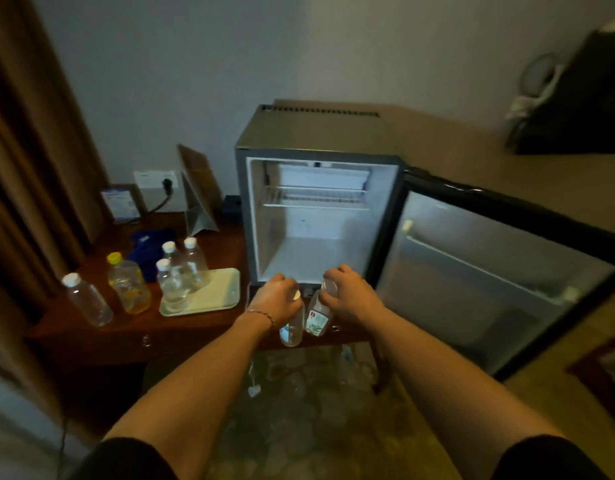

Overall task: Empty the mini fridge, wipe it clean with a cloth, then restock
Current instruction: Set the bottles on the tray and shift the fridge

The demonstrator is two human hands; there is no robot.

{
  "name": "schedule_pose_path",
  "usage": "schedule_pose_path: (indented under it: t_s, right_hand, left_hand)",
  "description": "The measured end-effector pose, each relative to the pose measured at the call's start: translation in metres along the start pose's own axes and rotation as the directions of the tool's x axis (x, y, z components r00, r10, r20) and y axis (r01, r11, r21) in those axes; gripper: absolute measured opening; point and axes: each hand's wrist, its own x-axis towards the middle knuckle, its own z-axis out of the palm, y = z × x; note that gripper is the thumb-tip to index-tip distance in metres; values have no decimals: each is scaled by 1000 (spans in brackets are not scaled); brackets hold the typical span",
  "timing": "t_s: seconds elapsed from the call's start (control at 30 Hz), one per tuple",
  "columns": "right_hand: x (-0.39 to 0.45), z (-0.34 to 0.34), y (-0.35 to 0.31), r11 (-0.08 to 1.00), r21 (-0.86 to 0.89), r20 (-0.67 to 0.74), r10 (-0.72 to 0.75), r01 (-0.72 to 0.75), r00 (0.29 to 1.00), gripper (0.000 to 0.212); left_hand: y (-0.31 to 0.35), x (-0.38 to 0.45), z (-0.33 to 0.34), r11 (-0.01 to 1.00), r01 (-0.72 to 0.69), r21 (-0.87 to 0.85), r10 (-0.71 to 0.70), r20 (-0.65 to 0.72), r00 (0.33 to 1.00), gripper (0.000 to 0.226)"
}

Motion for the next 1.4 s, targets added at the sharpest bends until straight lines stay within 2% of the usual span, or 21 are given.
schedule_pose_path:
  t_s: [0.17,0.37,0.63,0.77,0.9,1.1,1.23,1.4]
  right_hand:
    - [-81,-41,76,991,48,-53,130,-127,990,38]
    - [-173,-76,163,969,22,-54,245,-244,968,41]
    - [-269,-133,272,935,49,-54,354,-351,934,34]
    - [-300,-156,324,905,-1,-50,425,-425,904,46]
    - [-318,-170,370,880,32,-87,475,-474,876,50]
    - [-317,-189,442,844,80,-82,537,-531,840,43]
    - [-297,-210,496,828,51,-83,561,-559,823,33]
    - [-254,-237,562,820,16,-47,573,-572,819,48]
  left_hand:
    - [88,-11,50,989,-139,-43,142,67,988,34]
    - [194,-28,105,959,-277,-63,283,110,953,29]
    - [313,-45,167,940,-332,-73,340,172,925,31]
    - [372,-51,203,929,-353,-112,368,185,911,30]
    - [428,-49,238,914,-388,-123,406,222,886,28]
    - [493,-14,283,902,-409,-137,431,316,845,29]
    - [530,38,312,905,-412,-103,424,280,861,37]
    - [568,111,343,915,-387,-117,404,260,877,37]
